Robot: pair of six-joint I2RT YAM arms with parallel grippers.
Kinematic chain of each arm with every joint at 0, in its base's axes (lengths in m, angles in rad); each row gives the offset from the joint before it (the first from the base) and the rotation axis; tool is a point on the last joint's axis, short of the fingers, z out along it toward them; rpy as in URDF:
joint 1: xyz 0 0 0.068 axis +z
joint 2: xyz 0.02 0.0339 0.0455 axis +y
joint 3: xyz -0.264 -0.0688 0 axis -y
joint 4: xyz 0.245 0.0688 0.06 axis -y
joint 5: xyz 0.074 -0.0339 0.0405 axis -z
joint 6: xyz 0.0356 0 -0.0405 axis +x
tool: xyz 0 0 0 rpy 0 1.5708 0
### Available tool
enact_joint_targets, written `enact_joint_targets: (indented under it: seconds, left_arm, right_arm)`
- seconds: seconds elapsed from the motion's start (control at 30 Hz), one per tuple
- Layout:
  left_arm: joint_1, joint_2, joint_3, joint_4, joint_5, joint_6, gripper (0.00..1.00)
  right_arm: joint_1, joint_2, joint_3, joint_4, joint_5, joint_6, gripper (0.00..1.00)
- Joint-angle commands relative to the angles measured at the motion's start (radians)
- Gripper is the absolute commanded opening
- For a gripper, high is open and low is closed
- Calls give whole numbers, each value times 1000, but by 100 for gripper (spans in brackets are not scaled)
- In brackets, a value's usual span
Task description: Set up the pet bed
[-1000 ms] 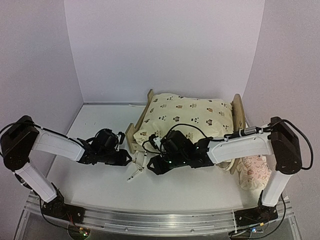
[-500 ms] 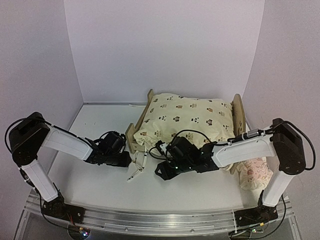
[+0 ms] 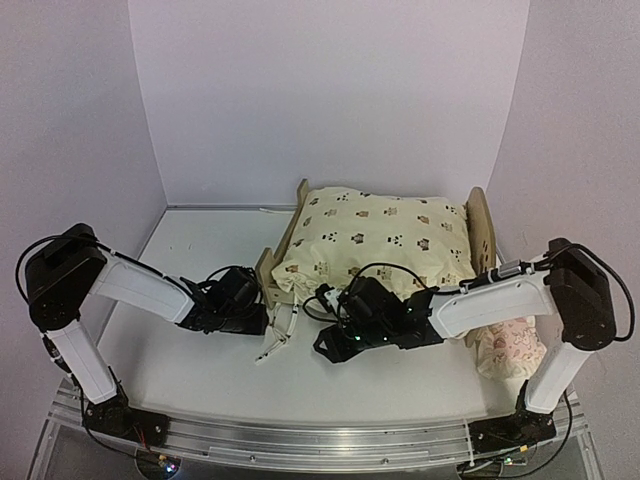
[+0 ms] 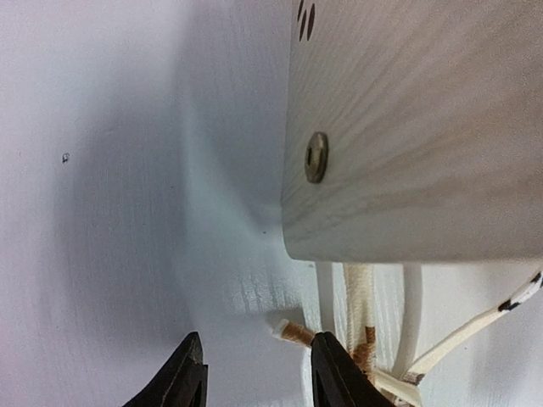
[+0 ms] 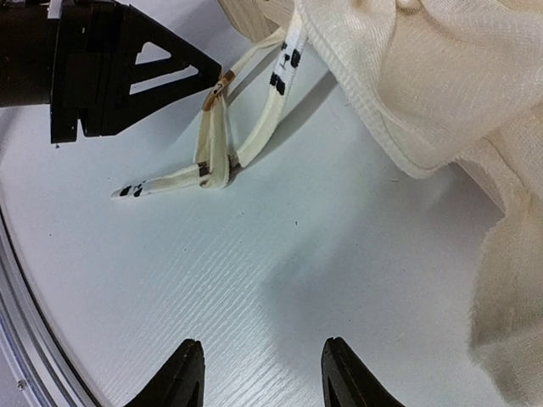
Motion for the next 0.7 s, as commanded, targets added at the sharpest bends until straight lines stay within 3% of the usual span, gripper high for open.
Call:
enact_joint_targets:
  seconds: [0.0,0.23,0.47,0.67]
  left_arm:
    - [-9,28,26,55,-44,-61,45]
    - [-31,93,71,15,-82,-79,45]
    - [-95,151,145,-171,-211,-88,35]
    - [-138,150,142,-249,-190,-99,35]
  right_arm:
    - [7,-41,-16,35,-5,18,48]
    - [8,-31,-31,51,-21,30,48]
    - [8,-30,-35,59,-27,31,48]
    - [8,-27,-35,63,-35,32,48]
